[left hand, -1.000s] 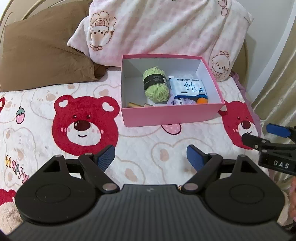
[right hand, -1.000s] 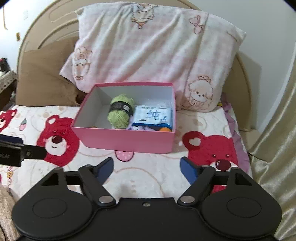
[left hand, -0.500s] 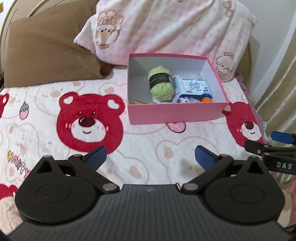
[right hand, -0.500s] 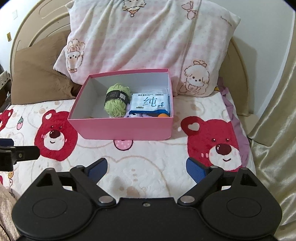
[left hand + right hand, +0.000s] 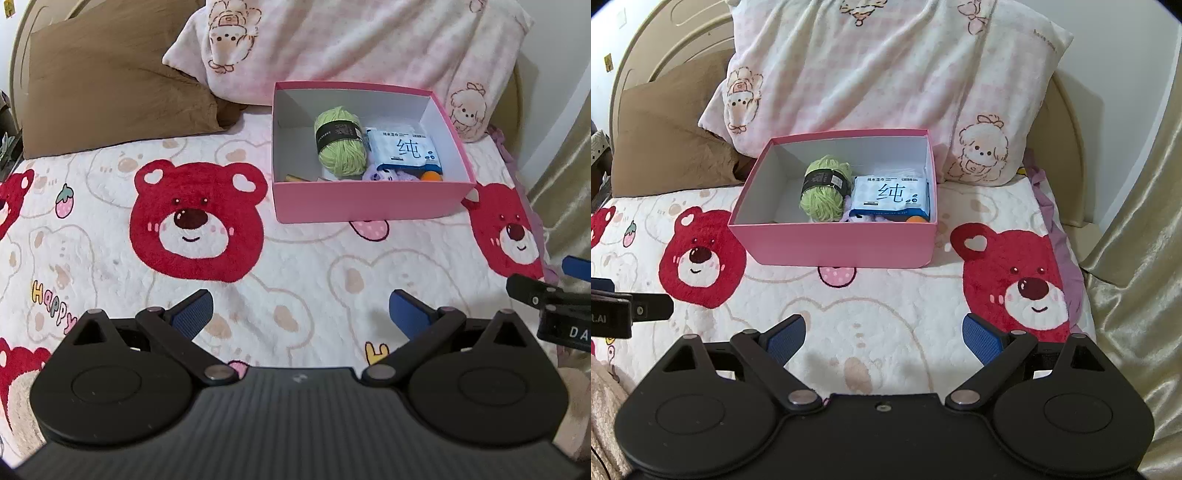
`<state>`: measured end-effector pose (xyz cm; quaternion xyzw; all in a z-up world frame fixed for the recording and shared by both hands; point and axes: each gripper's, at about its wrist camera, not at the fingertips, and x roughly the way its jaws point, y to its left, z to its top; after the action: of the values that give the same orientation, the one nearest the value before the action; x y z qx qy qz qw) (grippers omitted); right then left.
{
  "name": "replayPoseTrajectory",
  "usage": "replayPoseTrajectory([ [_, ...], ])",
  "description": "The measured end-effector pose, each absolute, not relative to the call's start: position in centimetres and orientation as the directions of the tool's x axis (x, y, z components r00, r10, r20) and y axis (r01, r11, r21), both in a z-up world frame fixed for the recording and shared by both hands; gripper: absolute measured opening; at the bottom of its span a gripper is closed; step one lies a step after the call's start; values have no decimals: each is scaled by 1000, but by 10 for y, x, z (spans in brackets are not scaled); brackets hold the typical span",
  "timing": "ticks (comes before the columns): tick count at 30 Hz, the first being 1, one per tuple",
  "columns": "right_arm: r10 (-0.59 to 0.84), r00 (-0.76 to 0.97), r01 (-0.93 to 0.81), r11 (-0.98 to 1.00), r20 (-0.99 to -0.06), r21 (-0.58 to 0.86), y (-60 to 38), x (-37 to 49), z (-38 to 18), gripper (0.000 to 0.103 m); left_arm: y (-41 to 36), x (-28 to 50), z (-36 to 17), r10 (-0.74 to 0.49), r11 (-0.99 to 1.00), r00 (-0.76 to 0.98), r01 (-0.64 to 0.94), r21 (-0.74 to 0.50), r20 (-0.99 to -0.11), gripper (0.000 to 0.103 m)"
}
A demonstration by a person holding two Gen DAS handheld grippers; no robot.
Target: Organize objects
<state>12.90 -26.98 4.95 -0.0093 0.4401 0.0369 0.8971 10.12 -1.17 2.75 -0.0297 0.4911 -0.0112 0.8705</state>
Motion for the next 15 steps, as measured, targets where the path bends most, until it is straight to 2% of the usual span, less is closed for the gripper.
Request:
replayPoseTrajectory([
  [15, 30, 603, -74, 997, -797, -19, -270, 124, 48, 94, -12, 102, 18, -21, 1000, 470, -7, -27, -883, 103],
])
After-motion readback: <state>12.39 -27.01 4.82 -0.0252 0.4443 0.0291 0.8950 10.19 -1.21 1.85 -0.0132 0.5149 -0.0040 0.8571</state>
